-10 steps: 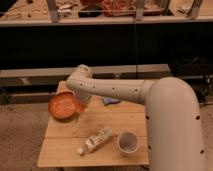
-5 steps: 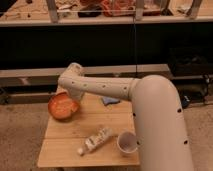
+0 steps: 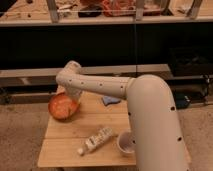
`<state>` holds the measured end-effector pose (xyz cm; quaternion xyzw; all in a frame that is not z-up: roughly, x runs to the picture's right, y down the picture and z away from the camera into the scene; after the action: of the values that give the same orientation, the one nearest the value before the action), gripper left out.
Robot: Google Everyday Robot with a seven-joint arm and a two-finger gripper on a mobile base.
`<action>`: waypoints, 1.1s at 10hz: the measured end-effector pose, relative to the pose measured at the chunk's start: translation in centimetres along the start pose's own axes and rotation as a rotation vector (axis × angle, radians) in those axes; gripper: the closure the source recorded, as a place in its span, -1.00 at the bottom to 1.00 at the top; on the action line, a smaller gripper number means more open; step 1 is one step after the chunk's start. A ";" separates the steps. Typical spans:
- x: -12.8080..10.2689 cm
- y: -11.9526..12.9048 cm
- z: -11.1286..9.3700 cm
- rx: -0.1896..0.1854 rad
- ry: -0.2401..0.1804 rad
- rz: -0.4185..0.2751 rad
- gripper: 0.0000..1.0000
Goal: Place the pepper in the ceramic bowl
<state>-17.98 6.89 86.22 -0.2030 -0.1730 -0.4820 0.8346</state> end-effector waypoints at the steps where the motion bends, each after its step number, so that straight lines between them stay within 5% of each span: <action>1: 0.2 -0.1 0.0 0.002 0.000 0.001 0.93; 11: 0.8 -0.4 0.7 -0.001 -0.008 -0.010 0.93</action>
<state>-18.01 6.46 87.31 -0.2045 -0.1772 -0.4853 0.8314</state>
